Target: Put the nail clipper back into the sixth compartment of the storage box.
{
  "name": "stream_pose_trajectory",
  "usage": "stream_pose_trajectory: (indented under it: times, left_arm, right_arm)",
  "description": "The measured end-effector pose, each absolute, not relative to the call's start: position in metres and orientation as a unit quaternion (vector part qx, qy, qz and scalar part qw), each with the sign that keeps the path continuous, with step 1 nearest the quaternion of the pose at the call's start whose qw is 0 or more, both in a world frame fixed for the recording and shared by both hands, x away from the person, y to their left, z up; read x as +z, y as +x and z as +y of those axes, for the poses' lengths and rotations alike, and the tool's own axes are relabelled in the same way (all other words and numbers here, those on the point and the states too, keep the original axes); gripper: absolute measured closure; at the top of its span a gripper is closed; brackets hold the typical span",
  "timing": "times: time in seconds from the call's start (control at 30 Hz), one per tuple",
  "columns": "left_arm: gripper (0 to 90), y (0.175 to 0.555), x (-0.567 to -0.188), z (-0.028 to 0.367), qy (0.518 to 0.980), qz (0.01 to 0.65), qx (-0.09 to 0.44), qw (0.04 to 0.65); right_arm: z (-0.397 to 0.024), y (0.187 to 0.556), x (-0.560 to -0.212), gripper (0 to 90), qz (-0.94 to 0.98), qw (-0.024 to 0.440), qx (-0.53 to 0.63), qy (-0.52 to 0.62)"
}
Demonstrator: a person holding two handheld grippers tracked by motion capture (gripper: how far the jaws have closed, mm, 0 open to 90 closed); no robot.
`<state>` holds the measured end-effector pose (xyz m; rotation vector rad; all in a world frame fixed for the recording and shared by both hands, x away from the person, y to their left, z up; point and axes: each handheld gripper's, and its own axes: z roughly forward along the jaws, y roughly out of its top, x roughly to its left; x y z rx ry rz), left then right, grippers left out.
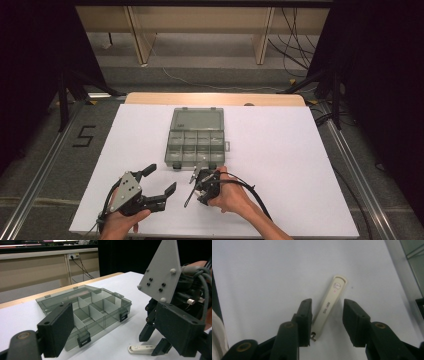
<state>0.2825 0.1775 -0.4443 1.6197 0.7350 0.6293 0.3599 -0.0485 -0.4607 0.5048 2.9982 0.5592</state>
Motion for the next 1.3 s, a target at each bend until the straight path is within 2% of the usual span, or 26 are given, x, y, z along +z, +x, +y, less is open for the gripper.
stream_pose_trajectory:
  times: [0.2, 0.4, 0.97, 1.3]
  left_arm:
    - [15.7, 0.282, -0.444, 0.177, 0.696, 0.315, 0.270, 0.586]
    - [15.7, 0.282, -0.444, 0.177, 0.695, 0.316, 0.270, 0.587]
    - [15.7, 0.284, -0.444, 0.178, 0.694, 0.311, 0.271, 0.590]
    - [15.7, 0.283, -0.444, 0.178, 0.696, 0.314, 0.272, 0.585]
  right_arm:
    - [-0.045, 0.360, -0.463, 67.5, 0.973, 0.026, 0.166, 0.160]
    - [-0.041, 0.366, -0.462, 76.8, 0.976, 0.022, 0.145, 0.160]
    - [-0.039, 0.367, -0.458, 77.2, 0.983, 0.028, 0.117, 0.137]
    - [-0.047, 0.374, -0.445, 77.3, 0.969, 0.033, 0.187, 0.156]
